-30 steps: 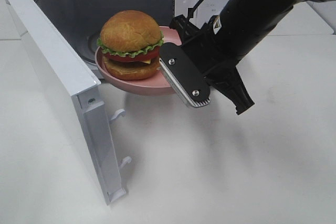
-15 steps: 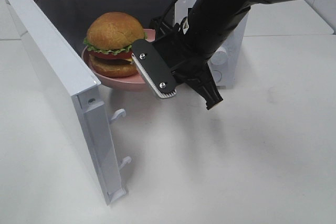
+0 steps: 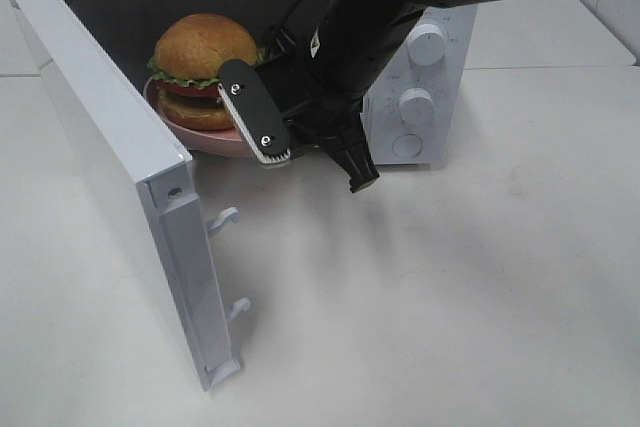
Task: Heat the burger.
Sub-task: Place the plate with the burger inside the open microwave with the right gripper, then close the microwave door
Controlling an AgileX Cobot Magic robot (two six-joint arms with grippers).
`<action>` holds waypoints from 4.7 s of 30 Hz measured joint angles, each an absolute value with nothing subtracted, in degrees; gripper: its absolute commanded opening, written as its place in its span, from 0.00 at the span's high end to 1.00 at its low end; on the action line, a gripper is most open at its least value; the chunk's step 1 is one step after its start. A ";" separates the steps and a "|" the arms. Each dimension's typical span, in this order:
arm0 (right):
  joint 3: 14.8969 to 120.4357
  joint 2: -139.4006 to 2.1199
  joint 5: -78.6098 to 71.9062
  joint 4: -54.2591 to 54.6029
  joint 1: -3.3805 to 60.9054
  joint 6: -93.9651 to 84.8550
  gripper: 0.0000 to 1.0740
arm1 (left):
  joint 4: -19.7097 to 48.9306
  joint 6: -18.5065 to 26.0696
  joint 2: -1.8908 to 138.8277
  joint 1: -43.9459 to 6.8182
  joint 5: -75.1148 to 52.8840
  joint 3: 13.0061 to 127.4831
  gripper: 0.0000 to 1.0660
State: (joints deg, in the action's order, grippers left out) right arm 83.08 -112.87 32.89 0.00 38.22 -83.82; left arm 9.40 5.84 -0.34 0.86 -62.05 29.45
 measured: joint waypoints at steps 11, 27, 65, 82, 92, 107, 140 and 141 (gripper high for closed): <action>93.79 -121.01 34.03 -1.89 38.22 -80.56 0.97 | 9.40 5.84 -0.34 0.86 -62.05 29.45 0.06; 110.29 -131.38 39.99 -7.79 38.22 -71.05 0.97 | 9.40 5.84 -0.34 0.86 -62.05 29.45 0.06; 119.81 -138.88 32.60 -11.40 38.22 -67.32 0.49 | 9.40 5.84 -0.34 0.86 -62.05 29.45 0.06; 103.42 -128.11 28.53 -11.06 38.22 -67.27 0.46 | 9.40 5.84 -0.34 0.86 -62.05 29.45 0.06; 92.70 -120.09 25.10 -11.12 37.53 -65.83 0.46 | 9.40 5.84 -0.34 0.86 -62.05 29.45 0.06; 73.45 -106.57 19.25 -11.17 35.70 -63.60 0.46 | 9.40 5.84 -0.34 0.86 -62.05 29.45 0.06; 47.33 -80.84 18.68 -11.12 35.70 -37.47 0.46 | 9.40 5.84 -0.34 0.86 -62.05 29.45 0.06; 46.01 -79.47 18.68 -11.00 35.70 -34.89 0.46 | 9.40 5.84 -0.34 0.86 -62.05 29.45 0.06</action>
